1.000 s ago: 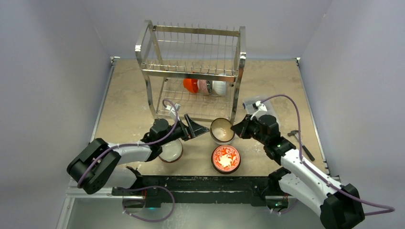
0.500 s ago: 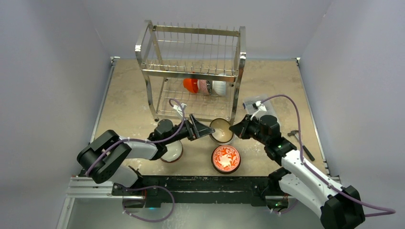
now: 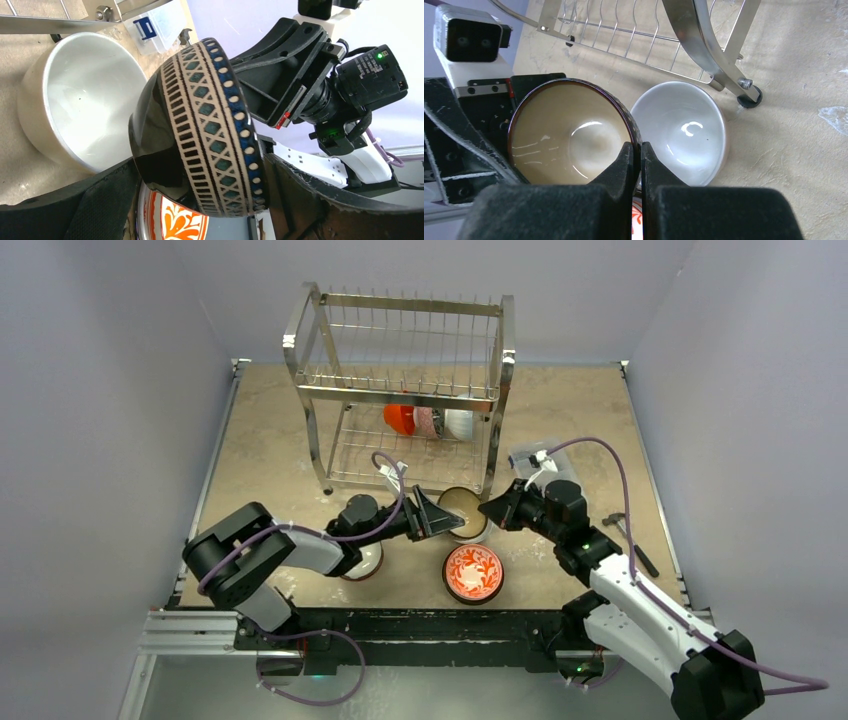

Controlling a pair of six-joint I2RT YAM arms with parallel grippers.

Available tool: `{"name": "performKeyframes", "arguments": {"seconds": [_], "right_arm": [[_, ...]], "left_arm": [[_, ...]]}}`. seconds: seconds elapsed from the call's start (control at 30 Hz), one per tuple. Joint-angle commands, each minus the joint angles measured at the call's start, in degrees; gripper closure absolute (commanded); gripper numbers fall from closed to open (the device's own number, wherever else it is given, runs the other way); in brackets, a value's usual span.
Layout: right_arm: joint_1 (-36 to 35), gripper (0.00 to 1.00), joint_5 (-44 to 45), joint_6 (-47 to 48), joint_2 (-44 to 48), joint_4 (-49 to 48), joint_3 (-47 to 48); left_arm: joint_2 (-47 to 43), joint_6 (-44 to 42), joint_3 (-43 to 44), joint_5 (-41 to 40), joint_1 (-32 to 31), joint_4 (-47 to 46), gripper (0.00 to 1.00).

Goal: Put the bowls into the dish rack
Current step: Pick up the bowl from the center of the board.

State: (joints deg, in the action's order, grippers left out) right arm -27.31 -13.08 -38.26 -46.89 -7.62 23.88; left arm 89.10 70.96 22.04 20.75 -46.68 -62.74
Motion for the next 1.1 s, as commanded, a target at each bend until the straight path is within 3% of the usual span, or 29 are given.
{"name": "performKeyframes", "arguments": {"seconds": [0.0, 0.23, 0.57, 0.63, 0.9, 1.07], "right_arm": [[-0.01, 1.00, -2.20, -1.82, 1.52, -5.57, 4.00], [0.02, 1.00, -2.13, -1.86, 2.09, -5.40, 3.37], [-0.01, 0.98, -1.77, -0.92, 1.52, -4.41, 4.01], [0.05, 0.88, -1.69, -0.80, 1.57, -4.22, 4.11], [0.01, 0.53, -1.58, -0.34, 1.42, -3.73, 4.29], [-0.01, 0.43, -1.60, 0.02, 1.27, -3.58, 4.40]], "left_arm": [[2.97, 3.11, 1.57, -0.48, -0.47, -8.63, 0.13], [7.89, 8.13, 1.34, 0.76, -0.65, -19.78, 0.32], [6.33, 6.50, 2.02, 0.78, -0.63, -15.49, 0.60], [5.78, 5.79, 2.27, 0.78, -0.68, -14.09, 0.72], [1.71, 1.10, 3.14, -0.16, -0.63, -5.24, 1.00], [-1.03, -2.65, 3.60, -1.40, -0.61, 1.18, 1.00]]}}
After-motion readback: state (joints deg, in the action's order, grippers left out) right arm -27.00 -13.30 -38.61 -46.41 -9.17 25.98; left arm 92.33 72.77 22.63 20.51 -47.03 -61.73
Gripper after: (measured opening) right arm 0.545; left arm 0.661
